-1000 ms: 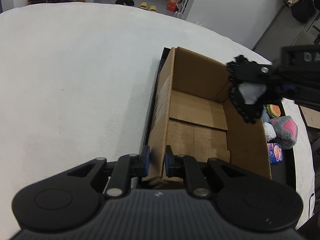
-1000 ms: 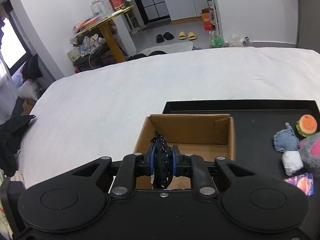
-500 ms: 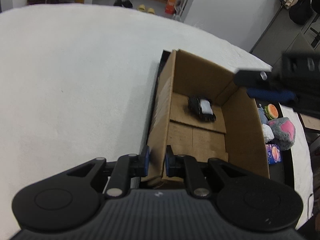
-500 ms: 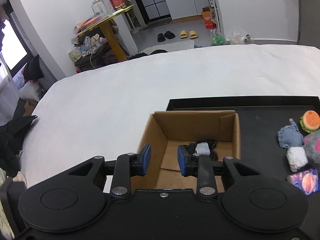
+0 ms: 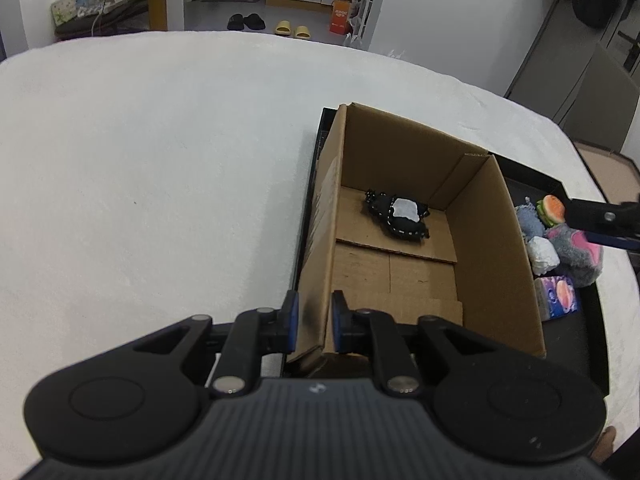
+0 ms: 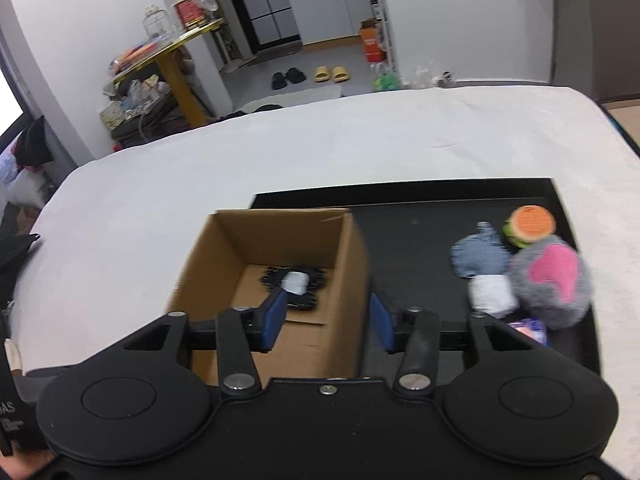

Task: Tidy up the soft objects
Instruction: 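Move the right gripper to the grey pink-eared plush and grasp it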

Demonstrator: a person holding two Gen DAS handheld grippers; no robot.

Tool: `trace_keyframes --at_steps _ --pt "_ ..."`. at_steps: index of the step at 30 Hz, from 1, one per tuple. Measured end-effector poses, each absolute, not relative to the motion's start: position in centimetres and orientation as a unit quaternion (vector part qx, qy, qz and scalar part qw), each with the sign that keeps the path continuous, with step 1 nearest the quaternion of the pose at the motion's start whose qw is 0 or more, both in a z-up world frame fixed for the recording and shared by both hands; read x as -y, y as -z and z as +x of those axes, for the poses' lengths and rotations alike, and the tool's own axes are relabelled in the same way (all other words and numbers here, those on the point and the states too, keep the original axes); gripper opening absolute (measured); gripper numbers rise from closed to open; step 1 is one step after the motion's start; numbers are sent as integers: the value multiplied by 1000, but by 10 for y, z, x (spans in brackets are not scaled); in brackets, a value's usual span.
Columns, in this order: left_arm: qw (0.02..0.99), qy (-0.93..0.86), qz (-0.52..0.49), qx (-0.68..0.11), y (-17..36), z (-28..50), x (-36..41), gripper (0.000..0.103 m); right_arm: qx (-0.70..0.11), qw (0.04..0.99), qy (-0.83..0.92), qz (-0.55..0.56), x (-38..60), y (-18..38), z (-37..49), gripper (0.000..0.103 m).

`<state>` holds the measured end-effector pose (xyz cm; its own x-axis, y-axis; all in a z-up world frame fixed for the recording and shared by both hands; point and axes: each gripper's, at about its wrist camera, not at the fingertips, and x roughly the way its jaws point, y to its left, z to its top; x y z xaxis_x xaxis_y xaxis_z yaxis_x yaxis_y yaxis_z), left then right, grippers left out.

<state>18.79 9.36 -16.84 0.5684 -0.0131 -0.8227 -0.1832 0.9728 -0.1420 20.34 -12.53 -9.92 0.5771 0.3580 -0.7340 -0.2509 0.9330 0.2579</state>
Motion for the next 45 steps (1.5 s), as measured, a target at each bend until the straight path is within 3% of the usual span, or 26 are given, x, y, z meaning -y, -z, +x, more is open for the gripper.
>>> trace_keyframes --at_steps 6,10,17,21,26,37,45 --pt "889 -66 -67 -448 160 185 -80 49 -425 891 -150 61 159 101 207 51" --pt "889 -77 -54 -447 159 186 -76 54 -425 893 -136 65 182 102 212 56" --pt "884 -102 -39 -455 159 191 -68 71 -426 896 -119 47 212 106 222 79" --pt "880 -112 -36 -460 157 192 -67 75 -430 895 -109 48 227 114 231 88" --pt "880 -129 -14 -457 155 193 -60 80 -436 892 -101 61 244 131 242 89" --pt "886 -135 -3 -443 154 196 -50 81 -461 872 -61 153 288 171 264 92" --pt "891 -140 -5 -432 151 198 -47 81 -465 868 -60 161 295 188 276 93"
